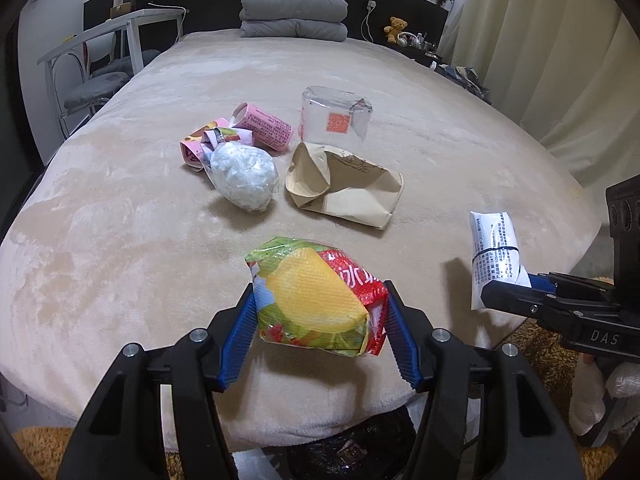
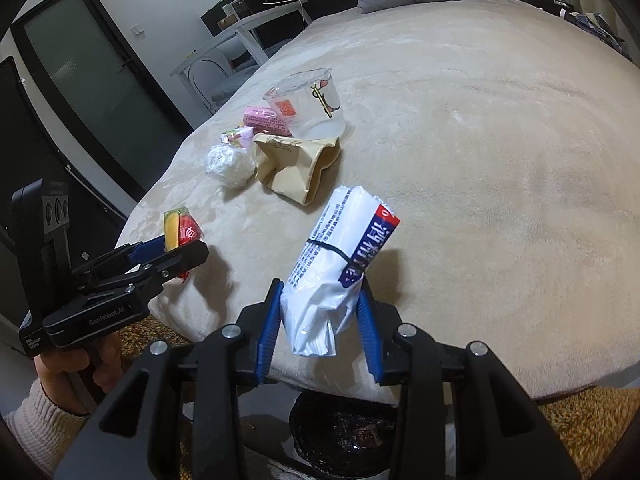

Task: Collect trash
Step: 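Carry the chip bag and white wrapper down over the black bin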

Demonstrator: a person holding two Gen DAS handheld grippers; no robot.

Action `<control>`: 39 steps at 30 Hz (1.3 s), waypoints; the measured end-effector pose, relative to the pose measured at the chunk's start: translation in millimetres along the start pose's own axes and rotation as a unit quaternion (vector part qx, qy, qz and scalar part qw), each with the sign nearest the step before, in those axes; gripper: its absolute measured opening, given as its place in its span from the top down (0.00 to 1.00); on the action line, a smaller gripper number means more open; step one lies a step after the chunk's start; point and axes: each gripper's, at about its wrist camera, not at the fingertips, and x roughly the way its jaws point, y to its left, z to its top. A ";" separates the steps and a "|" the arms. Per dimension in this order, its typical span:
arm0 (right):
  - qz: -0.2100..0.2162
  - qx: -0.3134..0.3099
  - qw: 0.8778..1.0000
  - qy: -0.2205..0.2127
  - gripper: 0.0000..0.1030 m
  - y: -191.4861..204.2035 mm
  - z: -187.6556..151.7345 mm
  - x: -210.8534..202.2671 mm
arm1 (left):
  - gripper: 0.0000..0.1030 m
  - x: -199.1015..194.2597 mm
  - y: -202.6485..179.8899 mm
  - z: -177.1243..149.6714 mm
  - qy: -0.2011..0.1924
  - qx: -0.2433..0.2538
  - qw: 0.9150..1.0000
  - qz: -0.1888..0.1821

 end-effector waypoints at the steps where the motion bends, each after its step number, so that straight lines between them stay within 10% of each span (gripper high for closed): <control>1: 0.002 -0.001 1.000 -0.002 0.64 1.6 -3.3 -2.9 | 0.43 -2.2 -2.0 -3.3 -0.001 -0.001 1.000 -0.003; 20: 0.015 -0.024 0.999 -0.025 0.64 37.6 -69.2 -48.6 | 0.43 -51.3 -42.9 -71.0 -0.026 0.010 0.999 -0.044; 39: 0.001 -0.028 0.998 0.057 0.64 43.5 -119.6 -37.3 | 0.43 -40.0 -55.0 -118.1 0.057 0.005 0.995 -0.076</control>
